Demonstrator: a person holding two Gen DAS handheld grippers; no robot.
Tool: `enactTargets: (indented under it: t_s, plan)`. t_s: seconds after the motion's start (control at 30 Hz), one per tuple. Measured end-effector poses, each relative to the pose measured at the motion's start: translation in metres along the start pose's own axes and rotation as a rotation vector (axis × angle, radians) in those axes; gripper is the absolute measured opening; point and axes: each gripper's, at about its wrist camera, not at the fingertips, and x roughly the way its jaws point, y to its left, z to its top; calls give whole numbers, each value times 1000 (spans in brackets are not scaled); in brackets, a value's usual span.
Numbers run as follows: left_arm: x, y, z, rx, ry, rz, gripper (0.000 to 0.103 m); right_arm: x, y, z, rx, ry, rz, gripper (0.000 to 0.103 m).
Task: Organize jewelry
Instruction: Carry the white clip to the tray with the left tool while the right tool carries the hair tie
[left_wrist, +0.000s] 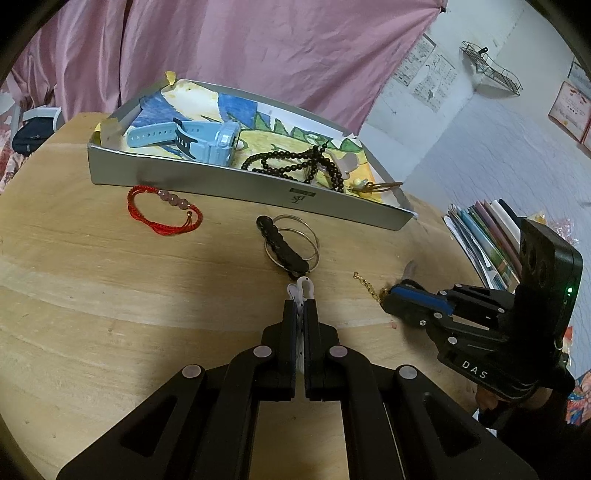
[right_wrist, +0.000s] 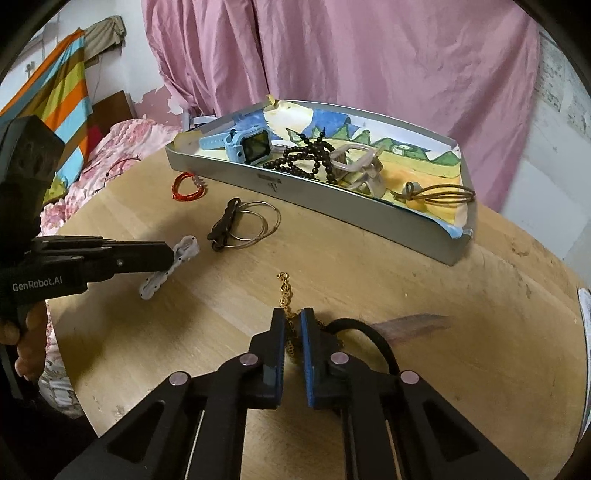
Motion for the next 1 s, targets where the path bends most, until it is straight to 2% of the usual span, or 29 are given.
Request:
enactTargets:
  t_s: [0.17,0.57,0.7,1.0]
  plan:
    - [0,-2,0,1,1,-1,1,-5,-6,1,41,-26,22,3]
    - [-2,-8,3,11,-19,-5,1,-43,-32,11,203,-169,125,3]
    - [-5,-10,7,16,-35,-8,1,-53,-35,17,223,-211,147,3]
    - [-15,-13,21,25,-84,-9,1,-79,-34,37,201,-299,131,3]
